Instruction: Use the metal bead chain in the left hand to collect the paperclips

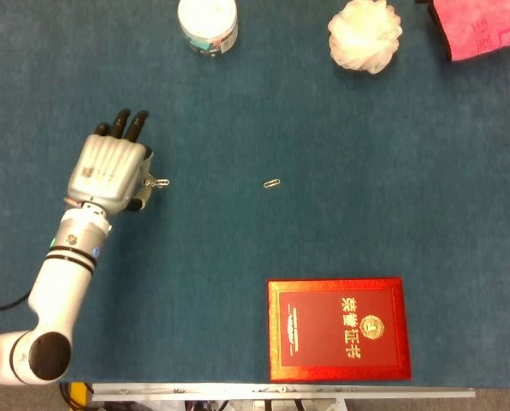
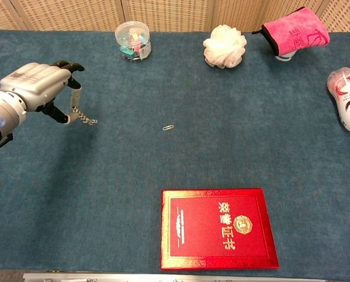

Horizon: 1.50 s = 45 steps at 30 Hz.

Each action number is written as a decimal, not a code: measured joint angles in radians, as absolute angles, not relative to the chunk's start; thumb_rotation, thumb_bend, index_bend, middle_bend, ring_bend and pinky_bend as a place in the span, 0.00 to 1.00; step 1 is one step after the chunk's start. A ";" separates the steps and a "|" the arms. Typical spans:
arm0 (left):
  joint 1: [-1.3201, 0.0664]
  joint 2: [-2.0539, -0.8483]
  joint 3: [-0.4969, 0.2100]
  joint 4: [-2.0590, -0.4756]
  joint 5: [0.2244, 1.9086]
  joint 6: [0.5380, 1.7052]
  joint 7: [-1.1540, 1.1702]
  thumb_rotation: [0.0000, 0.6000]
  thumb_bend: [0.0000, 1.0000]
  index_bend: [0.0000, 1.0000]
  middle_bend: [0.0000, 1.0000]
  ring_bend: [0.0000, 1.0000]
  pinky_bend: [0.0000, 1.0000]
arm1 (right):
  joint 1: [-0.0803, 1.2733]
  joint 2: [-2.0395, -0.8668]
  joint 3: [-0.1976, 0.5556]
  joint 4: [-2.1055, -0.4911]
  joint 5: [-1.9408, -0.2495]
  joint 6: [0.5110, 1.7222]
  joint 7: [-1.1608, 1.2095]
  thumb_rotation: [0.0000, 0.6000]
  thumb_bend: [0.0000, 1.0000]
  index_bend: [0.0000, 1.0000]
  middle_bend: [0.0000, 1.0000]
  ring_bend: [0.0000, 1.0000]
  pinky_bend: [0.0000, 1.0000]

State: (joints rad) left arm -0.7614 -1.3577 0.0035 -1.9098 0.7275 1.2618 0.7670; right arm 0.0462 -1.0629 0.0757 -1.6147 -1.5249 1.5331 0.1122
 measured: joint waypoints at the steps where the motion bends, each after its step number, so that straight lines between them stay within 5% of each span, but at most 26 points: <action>1: -0.755 -1.359 0.007 -1.906 0.732 1.259 0.760 1.00 0.35 0.57 0.08 0.01 0.19 | 0.046 -1.063 0.076 -1.615 -1.525 1.533 0.112 1.00 0.00 0.27 0.32 0.23 0.46; 16: -0.687 -1.353 0.049 -1.895 0.774 1.246 0.734 1.00 0.35 0.52 0.08 0.01 0.19 | 0.046 -1.062 0.075 -1.614 -1.526 1.534 0.111 1.00 0.00 0.27 0.32 0.23 0.46; 27: -0.631 -1.282 0.068 -1.965 0.765 1.290 0.736 1.00 0.35 0.34 0.08 0.01 0.19 | 0.048 -1.066 0.073 -1.614 -1.528 1.530 0.102 1.00 0.00 0.27 0.32 0.23 0.46; 45: -0.468 -1.166 0.157 -2.032 0.996 1.426 0.662 1.00 0.35 0.34 0.08 0.01 0.19 | 0.042 -1.075 0.082 -1.613 -1.513 1.545 0.075 1.00 0.00 0.27 0.32 0.23 0.46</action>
